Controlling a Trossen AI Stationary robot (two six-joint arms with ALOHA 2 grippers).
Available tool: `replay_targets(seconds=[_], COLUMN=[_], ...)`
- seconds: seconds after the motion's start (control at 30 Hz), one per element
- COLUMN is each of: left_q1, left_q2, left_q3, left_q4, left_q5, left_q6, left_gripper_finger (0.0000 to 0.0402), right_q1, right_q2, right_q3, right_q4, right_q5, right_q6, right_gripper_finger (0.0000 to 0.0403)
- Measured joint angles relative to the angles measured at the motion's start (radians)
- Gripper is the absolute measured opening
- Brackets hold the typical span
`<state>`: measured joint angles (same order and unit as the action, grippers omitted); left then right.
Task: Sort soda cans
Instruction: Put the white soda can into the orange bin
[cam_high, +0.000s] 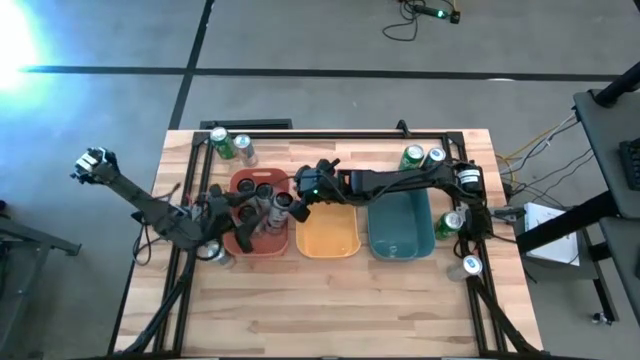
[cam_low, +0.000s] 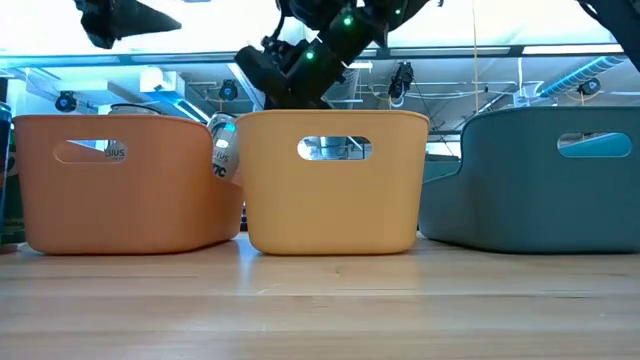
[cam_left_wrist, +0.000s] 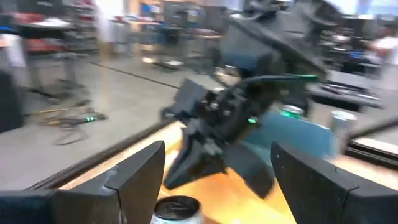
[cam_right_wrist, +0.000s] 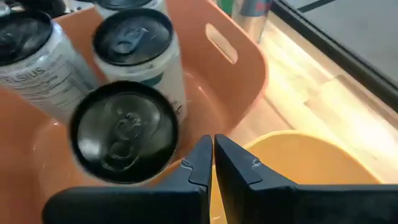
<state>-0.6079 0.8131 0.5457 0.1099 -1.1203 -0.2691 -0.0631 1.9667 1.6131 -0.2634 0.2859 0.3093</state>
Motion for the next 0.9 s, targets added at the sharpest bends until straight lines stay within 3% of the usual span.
replay_targets(seconds=[0.17, 0.33, 0.6, 0.9], left_q1=[-0.002, -0.002, 0.0, 0.075], left_q2=[-0.076, -0.06, 0.052, 0.207], left_q3=[0.0, -0.003, -0.003, 0.004], left_q4=[-0.241, -0.475, -0.435, -0.417], left_q5=[0.168, 0.228, 0.216, 0.197], left_q6=[-0.174, -0.411, -0.421, -0.493], left_gripper_finger=[0.0276, 0.0276, 0.0276, 0.0276], right_q1=[-0.003, -0.006, -0.007, -0.006], right_q2=[0.0, 0.01, 0.048, 0.047], right_q3=[0.002, 0.002, 0.0, 0.001], right_q4=[0.007, 0.028, 0.059, 0.08], right_q5=[-0.011, -0.026, -0.061, -0.104], right_q6=[0.006, 0.005, 0.022, 0.032], right_gripper_finger=[0.0012, 0.0012, 0.0012, 0.0012])
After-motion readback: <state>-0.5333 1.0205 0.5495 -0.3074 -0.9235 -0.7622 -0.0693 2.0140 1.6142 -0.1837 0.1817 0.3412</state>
